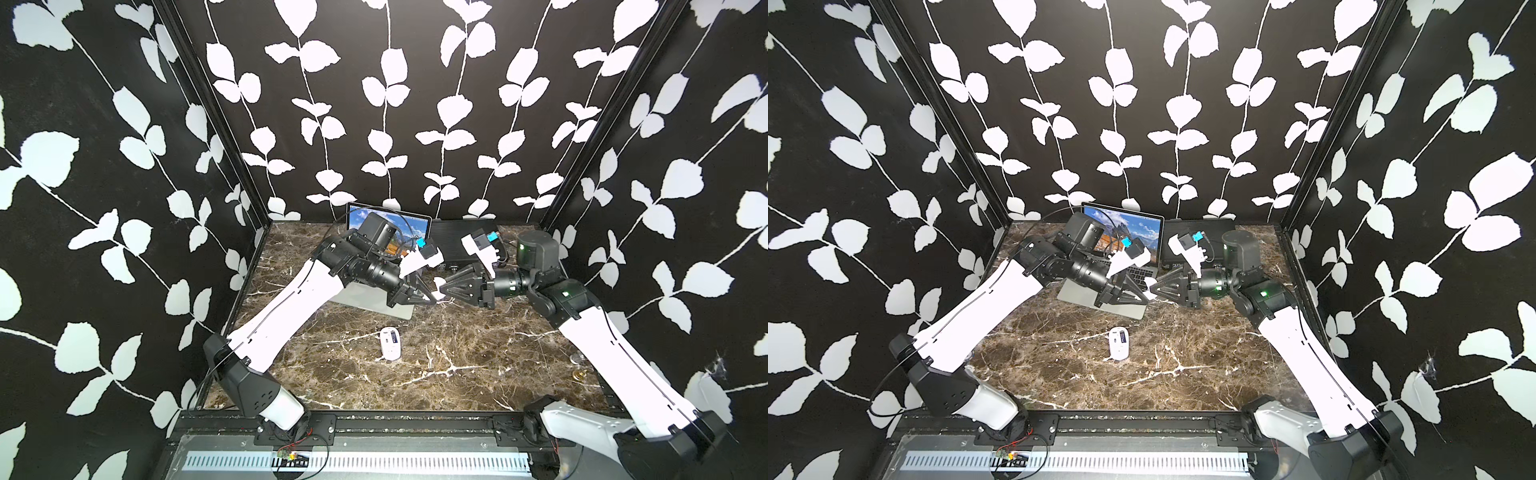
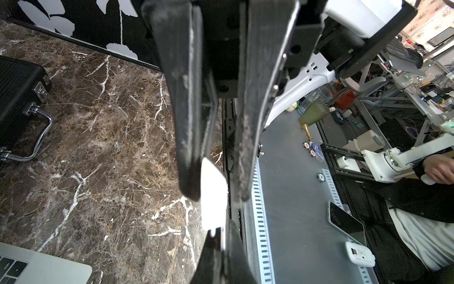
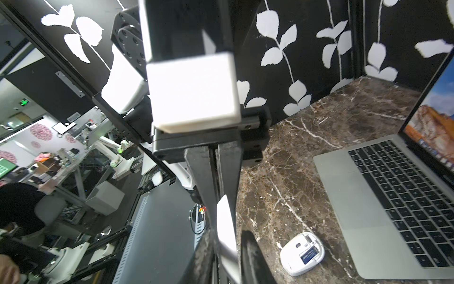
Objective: Insert the wireless mouse receiver into the laptop
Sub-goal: Pick up the lid from the center of the board.
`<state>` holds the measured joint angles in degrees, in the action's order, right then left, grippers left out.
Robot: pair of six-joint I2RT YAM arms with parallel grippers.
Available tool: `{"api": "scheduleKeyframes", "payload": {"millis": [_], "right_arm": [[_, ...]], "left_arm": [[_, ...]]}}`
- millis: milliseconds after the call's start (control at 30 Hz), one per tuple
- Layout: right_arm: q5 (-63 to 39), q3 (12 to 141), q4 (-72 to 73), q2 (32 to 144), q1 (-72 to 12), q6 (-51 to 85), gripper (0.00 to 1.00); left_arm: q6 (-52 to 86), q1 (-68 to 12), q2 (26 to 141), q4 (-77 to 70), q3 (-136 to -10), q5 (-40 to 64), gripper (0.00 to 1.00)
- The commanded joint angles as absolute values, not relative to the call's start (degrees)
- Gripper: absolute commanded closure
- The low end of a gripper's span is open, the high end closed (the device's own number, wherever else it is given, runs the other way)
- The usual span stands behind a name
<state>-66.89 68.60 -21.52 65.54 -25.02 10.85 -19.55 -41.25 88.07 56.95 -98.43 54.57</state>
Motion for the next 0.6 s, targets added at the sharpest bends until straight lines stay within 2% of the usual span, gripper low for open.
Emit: {"api": "scheduleKeyframes", "payload": {"millis": [0, 133, 200, 300, 467, 567], "right_arm": [[-69.4, 70.0, -23.2, 65.7, -25.9, 9.6, 0.82], [-70.5, 70.2, -22.1, 65.8, -26.3, 10.8, 0.95], [-70.5, 70.2, -21.6, 65.6, -26.3, 11.2, 0.96], [-70.4, 69.6, -19.3, 65.2, -26.3, 13.0, 0.91], [-70.8, 69.4, -18.4, 65.5, -26.4, 13.8, 0.9], [-70.8, 69.2, -16.6, 65.3, -26.3, 15.5, 0.83]], "left_arm": [[-20.6, -40.5, 87.3, 58.0, -99.8, 56.1, 1.0], [-21.1, -40.5, 87.4, 58.6, -99.7, 55.4, 1.0], [-21.6, -40.5, 87.6, 59.3, -99.6, 55.3, 1.0], [-21.9, -40.5, 87.4, 59.6, -99.3, 54.5, 1.0], [-22.6, -40.5, 87.5, 60.6, -99.7, 53.8, 1.0], [-23.2, -40.5, 87.5, 61.2, -99.7, 53.4, 1.0]]}}
